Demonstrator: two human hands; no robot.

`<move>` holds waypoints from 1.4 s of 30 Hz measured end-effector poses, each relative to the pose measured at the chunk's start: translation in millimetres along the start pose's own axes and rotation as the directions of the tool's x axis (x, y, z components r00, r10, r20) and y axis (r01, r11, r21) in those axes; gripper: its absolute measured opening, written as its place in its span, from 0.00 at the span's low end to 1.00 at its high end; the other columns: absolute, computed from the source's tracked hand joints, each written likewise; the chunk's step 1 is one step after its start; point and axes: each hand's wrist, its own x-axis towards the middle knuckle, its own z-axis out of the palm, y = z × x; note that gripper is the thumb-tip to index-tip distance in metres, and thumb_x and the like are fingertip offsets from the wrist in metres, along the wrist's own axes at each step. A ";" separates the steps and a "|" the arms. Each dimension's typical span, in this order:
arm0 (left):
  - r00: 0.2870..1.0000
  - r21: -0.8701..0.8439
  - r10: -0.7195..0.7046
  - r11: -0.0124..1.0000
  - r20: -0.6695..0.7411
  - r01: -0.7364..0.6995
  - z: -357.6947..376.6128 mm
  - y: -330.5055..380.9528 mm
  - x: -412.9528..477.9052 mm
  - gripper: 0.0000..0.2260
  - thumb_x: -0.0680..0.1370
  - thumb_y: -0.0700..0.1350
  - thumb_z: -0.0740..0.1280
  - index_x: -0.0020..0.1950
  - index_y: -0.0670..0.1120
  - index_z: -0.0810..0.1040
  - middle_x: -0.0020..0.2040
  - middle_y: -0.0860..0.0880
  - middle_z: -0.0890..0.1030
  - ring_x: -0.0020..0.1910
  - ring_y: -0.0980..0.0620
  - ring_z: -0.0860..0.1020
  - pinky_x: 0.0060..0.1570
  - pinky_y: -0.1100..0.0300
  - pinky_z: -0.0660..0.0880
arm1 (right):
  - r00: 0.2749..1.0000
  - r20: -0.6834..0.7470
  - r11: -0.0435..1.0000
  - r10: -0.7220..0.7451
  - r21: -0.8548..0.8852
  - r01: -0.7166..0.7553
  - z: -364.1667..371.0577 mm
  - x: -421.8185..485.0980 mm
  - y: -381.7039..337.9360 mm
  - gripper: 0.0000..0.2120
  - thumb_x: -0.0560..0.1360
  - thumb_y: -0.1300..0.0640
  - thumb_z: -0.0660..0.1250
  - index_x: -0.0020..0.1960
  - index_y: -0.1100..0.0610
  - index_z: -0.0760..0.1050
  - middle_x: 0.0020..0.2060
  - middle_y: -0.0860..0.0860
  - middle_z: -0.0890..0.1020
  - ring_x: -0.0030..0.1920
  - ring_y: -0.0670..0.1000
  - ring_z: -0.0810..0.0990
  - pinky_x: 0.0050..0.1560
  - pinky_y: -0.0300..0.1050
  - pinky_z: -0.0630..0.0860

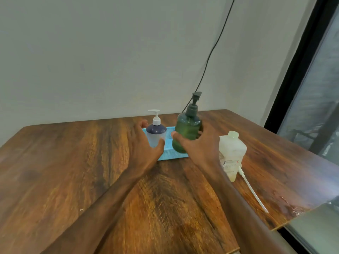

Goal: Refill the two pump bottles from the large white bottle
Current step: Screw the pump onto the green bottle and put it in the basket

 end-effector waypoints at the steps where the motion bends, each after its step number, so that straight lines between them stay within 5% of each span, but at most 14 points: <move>1: 1.000 0.004 -0.021 1.000 0.022 0.021 3.8 -6.0 2.2 0.36 0.77 0.49 0.78 0.79 0.43 0.64 0.74 0.44 0.73 0.73 0.44 0.72 0.63 0.72 0.61 | 1.000 -0.029 1.000 0.003 -0.015 -0.003 5.4 10.8 -0.8 0.27 0.62 0.39 0.81 0.55 0.43 0.74 0.48 0.41 0.82 0.48 0.42 0.82 0.52 0.45 0.82; 4: 0.992 -0.023 -0.100 0.995 0.083 0.102 14.4 -27.1 1.5 0.40 0.77 0.59 0.76 0.82 0.47 0.60 0.78 0.46 0.69 0.77 0.44 0.69 0.71 0.61 0.61 | 0.998 -0.064 0.997 0.022 -0.073 -0.027 16.9 39.9 3.4 0.23 0.63 0.42 0.82 0.50 0.43 0.73 0.42 0.39 0.79 0.44 0.40 0.81 0.47 0.42 0.81; 8: 0.979 0.039 -0.131 0.991 0.155 0.127 22.6 -46.2 -4.0 0.42 0.77 0.64 0.73 0.84 0.50 0.56 0.82 0.47 0.63 0.81 0.45 0.64 0.76 0.58 0.58 | 0.995 0.027 0.969 0.100 -0.231 -0.091 35.5 69.9 18.1 0.18 0.65 0.47 0.82 0.43 0.46 0.72 0.40 0.42 0.80 0.38 0.41 0.78 0.36 0.34 0.72; 14: 0.995 0.078 -0.071 0.995 0.074 0.065 24.6 -45.2 -8.7 0.41 0.78 0.64 0.72 0.83 0.49 0.58 0.81 0.47 0.64 0.80 0.46 0.64 0.72 0.64 0.53 | 0.968 0.166 0.925 0.187 -0.361 -0.117 69.7 77.6 46.1 0.29 0.65 0.50 0.83 0.62 0.55 0.76 0.56 0.50 0.82 0.51 0.49 0.78 0.48 0.38 0.73; 25: 0.998 0.099 -0.053 0.994 0.040 0.049 25.1 -46.5 -9.7 0.40 0.77 0.64 0.71 0.83 0.48 0.60 0.81 0.46 0.66 0.80 0.46 0.65 0.71 0.65 0.53 | 0.962 0.162 0.935 0.219 -0.316 -0.160 75.4 75.9 57.9 0.32 0.65 0.47 0.83 0.64 0.53 0.75 0.60 0.50 0.82 0.57 0.51 0.80 0.55 0.42 0.73; 30: 0.998 0.105 -0.051 0.993 0.042 0.046 26.7 -48.2 -9.6 0.41 0.77 0.66 0.70 0.83 0.48 0.60 0.82 0.46 0.65 0.80 0.45 0.65 0.72 0.63 0.54 | 0.963 0.186 0.939 0.194 -0.320 -0.127 73.6 74.2 56.4 0.31 0.66 0.48 0.82 0.64 0.54 0.75 0.60 0.50 0.82 0.51 0.45 0.74 0.53 0.39 0.70; 35: 0.999 0.050 -0.047 0.998 0.018 0.046 28.9 -53.7 -10.7 0.45 0.72 0.74 0.64 0.81 0.47 0.62 0.79 0.45 0.68 0.77 0.45 0.67 0.77 0.53 0.65 | 0.964 0.216 0.946 0.156 -0.313 -0.083 68.2 64.9 45.1 0.25 0.68 0.49 0.81 0.61 0.54 0.78 0.56 0.48 0.83 0.55 0.48 0.81 0.52 0.40 0.74; 38: 1.000 0.030 -0.030 0.999 0.001 0.030 29.0 -54.0 -11.1 0.44 0.73 0.71 0.66 0.81 0.46 0.62 0.78 0.45 0.67 0.77 0.46 0.66 0.77 0.49 0.68 | 0.971 0.213 0.949 0.106 -0.314 -0.035 53.7 47.0 37.4 0.22 0.74 0.51 0.76 0.65 0.54 0.74 0.54 0.46 0.78 0.54 0.44 0.75 0.46 0.34 0.70; 42: 0.999 0.016 -0.039 0.999 0.019 0.038 30.5 -55.3 -11.5 0.45 0.73 0.73 0.66 0.82 0.49 0.59 0.80 0.47 0.66 0.78 0.46 0.66 0.76 0.55 0.64 | 0.992 0.119 0.952 0.035 -0.306 0.003 36.5 11.8 33.3 0.27 0.76 0.51 0.73 0.72 0.50 0.69 0.68 0.48 0.77 0.68 0.51 0.75 0.63 0.45 0.76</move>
